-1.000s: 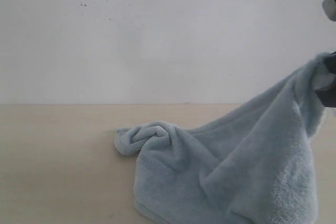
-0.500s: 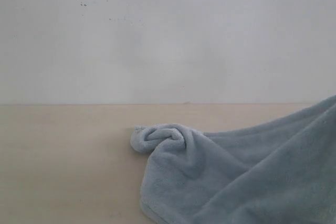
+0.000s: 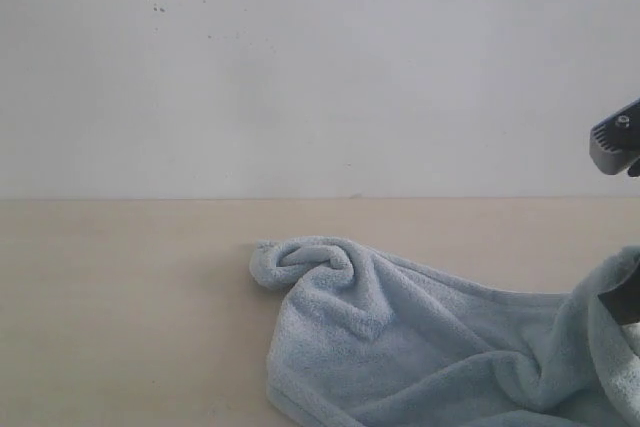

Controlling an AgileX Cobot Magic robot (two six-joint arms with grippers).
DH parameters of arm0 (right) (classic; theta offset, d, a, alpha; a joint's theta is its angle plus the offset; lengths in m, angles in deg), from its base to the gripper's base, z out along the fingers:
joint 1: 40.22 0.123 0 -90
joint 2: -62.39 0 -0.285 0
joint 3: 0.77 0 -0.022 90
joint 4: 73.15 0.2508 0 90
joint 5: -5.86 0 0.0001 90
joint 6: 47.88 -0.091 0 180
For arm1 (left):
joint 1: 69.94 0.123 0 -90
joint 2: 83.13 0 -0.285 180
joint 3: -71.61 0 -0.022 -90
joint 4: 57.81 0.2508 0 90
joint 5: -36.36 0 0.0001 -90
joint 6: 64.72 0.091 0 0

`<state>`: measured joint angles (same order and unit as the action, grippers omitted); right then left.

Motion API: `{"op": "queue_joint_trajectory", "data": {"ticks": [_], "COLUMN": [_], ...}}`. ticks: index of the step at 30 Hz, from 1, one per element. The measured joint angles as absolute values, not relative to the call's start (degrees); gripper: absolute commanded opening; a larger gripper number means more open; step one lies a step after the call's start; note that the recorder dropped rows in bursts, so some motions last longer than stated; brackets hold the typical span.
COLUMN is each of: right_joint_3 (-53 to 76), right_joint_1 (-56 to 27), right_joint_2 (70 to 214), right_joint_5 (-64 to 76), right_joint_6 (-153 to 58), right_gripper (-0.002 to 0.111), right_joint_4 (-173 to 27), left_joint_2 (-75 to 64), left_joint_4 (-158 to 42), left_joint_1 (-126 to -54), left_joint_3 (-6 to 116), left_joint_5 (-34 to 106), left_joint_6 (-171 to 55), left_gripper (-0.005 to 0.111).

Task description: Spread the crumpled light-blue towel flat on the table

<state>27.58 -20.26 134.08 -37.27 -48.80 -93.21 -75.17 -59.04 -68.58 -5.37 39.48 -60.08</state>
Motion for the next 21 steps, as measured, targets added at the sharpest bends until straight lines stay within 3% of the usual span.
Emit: {"op": "queue_joint_trajectory", "data": {"ticks": [14,21], "right_joint_3": [27.6,27.6], "right_joint_1": [-20.3,-20.3], "right_joint_2": [134.1,134.1], "right_joint_5": [-38.8,-37.9], "right_joint_6": [-49.4,-49.4], "right_gripper": [0.0,0.0], "right_joint_4": [-91.1,-91.1], "left_joint_2": [-75.2,-75.2], "left_joint_4": [-59.4,-63.4], "left_joint_1": [-68.6,-68.6], "left_joint_3": [-5.4,-5.4], "left_joint_5": [40.6,41.7], "left_joint_6": [-61.1,-94.4], "left_gripper": [0.004,0.004]}}
